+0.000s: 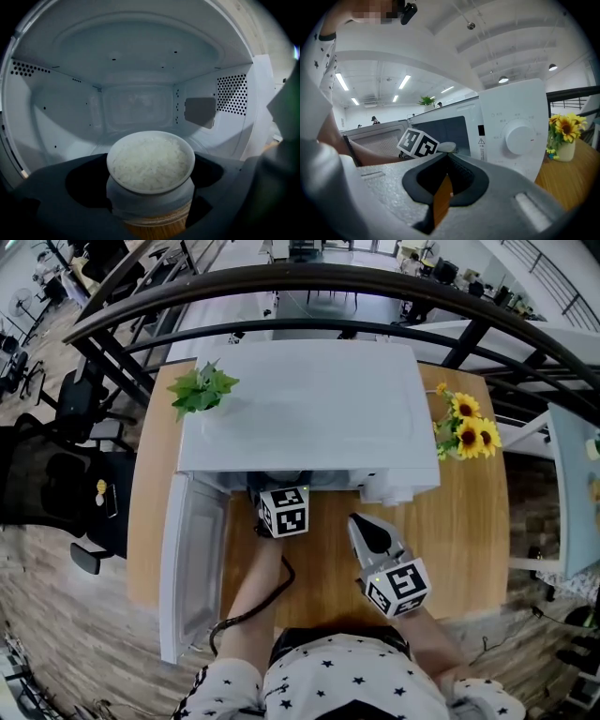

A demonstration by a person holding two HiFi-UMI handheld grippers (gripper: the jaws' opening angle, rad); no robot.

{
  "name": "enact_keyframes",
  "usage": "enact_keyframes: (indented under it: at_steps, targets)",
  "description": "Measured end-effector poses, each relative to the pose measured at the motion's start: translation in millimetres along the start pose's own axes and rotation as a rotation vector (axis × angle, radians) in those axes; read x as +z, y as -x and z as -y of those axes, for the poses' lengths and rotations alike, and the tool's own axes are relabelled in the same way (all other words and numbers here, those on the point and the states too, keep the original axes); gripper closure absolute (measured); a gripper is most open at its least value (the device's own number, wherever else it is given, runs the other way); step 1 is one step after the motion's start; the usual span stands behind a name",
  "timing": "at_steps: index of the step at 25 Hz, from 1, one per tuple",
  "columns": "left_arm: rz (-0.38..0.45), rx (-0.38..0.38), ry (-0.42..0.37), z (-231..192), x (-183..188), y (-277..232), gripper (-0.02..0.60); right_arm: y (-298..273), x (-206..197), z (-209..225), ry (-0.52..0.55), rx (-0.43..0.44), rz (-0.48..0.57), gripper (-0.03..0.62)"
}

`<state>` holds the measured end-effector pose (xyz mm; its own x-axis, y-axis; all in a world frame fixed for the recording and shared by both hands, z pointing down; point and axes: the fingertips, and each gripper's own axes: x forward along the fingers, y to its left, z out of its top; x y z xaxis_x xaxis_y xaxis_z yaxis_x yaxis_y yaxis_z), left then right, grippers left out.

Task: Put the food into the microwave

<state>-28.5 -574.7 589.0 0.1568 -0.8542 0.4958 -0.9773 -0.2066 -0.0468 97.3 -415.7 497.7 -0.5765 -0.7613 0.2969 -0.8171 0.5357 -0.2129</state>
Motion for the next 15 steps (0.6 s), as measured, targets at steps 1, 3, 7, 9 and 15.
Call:
enact_keyframes:
  at_steps: [1,3,7,9,15]
  targets:
    - [0.000,-0.004,0.009,-0.2,0.1,1.8,0.092,2.2,-0.2,-0.9,0.001,-0.003,0.002,0.588]
    - [0.008,-0.003,0.019,-1.2,1.1,7.3,0.092,7.1,-0.8,-3.3,-0.001,-0.012,0.007,0.588]
    - [0.031,0.005,0.036,-3.7,3.4,23.8,0.092,18.8,-2.8,-11.9,-0.004,-0.024,0.015,0.588]
    - [0.043,0.001,0.043,-2.9,4.7,34.6,0.092,25.2,-3.4,-17.6,-0.001,-0.028,0.022,0.588]
    - [0.060,-0.025,0.048,3.7,-0.5,77.9,0.094,45.1,-4.0,-38.6,0.013,-0.038,0.056,0.588]
